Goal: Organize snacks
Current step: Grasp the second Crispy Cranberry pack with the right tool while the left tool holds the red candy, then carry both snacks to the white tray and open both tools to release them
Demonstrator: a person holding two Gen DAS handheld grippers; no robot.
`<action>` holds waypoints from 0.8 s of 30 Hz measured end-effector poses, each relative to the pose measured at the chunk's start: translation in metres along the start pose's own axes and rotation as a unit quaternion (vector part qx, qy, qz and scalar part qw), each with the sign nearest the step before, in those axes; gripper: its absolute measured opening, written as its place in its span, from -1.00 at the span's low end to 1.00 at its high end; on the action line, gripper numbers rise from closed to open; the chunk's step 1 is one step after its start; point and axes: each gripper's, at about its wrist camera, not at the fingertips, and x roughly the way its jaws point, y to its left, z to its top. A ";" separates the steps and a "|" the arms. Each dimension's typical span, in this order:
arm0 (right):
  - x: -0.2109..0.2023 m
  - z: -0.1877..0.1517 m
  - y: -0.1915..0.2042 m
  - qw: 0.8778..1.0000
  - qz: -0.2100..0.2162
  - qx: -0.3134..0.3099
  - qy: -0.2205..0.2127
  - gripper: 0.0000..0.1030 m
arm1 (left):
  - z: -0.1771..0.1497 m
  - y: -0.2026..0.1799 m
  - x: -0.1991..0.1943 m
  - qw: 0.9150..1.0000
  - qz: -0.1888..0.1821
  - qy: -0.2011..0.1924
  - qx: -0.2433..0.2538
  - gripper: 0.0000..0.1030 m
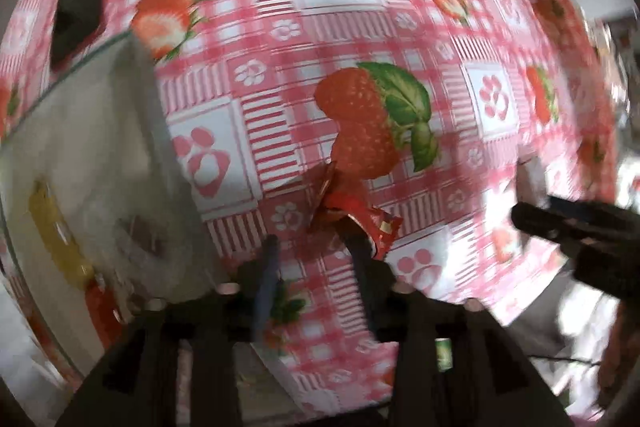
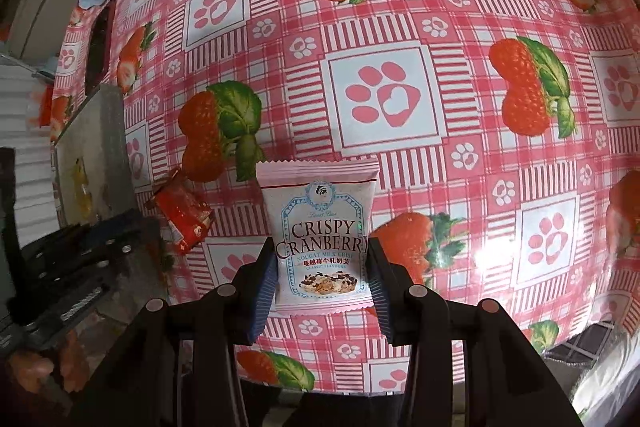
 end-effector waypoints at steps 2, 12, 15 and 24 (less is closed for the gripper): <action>0.001 -0.004 0.000 1.000 0.000 0.005 0.002 -0.14 | 0.001 -0.011 0.006 0.999 0.020 0.008 0.031 0.21; -0.006 -0.023 -0.014 1.000 0.009 0.028 -0.001 -0.14 | 0.011 0.014 0.006 0.984 -0.091 0.048 -0.143 0.22; -0.009 -0.025 -0.018 0.999 0.012 0.033 -0.002 -0.14 | 0.012 0.021 0.009 0.977 -0.101 0.057 -0.180 0.26; -0.011 -0.028 -0.022 0.999 0.012 0.029 0.005 -0.14 | 0.018 0.024 0.031 0.959 -0.097 0.085 -0.254 0.27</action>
